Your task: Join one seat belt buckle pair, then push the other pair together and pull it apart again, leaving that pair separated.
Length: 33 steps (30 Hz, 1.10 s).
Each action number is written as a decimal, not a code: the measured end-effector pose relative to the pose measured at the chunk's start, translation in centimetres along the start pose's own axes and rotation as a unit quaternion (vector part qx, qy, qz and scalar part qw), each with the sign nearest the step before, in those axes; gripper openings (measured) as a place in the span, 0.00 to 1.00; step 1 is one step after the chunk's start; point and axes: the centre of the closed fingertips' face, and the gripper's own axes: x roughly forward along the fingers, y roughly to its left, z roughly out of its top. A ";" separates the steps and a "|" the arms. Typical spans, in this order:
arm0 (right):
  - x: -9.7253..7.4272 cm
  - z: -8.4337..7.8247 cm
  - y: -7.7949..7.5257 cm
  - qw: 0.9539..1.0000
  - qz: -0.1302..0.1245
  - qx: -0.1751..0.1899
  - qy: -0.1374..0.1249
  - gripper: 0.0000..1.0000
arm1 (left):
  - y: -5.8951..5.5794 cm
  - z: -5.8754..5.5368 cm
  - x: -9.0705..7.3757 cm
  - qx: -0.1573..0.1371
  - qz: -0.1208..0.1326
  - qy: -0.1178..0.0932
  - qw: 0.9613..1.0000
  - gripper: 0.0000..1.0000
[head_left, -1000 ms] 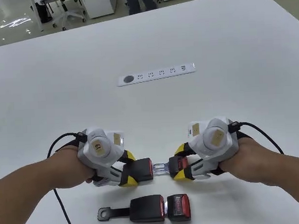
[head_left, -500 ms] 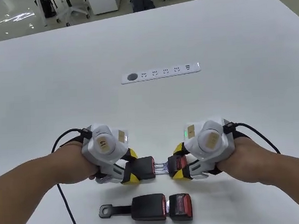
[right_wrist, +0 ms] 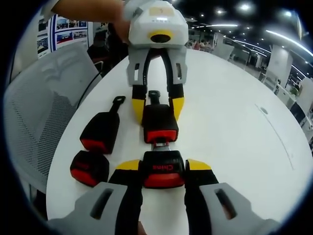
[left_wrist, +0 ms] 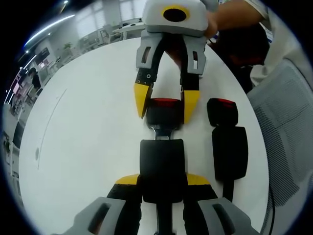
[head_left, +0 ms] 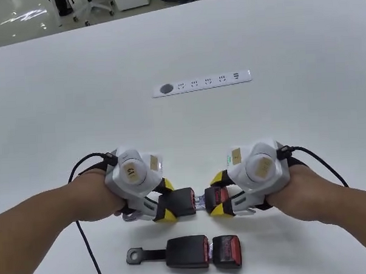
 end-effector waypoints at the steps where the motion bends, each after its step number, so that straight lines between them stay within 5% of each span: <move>1: 0.0 0.1 0.0 1.000 0.001 -0.002 0.001 0.31 | 0.0 0.0 0.0 0.001 -0.001 0.000 1.000 0.32; 10: 1.2 1.0 0.2 1.000 0.005 0.002 -0.011 0.31 | -0.2 0.1 0.0 0.006 -0.003 -0.002 1.000 0.32; 33: 1.2 0.9 0.2 1.000 -0.002 0.009 -0.006 0.31 | -0.1 0.0 0.0 0.006 -0.001 -0.004 1.000 0.32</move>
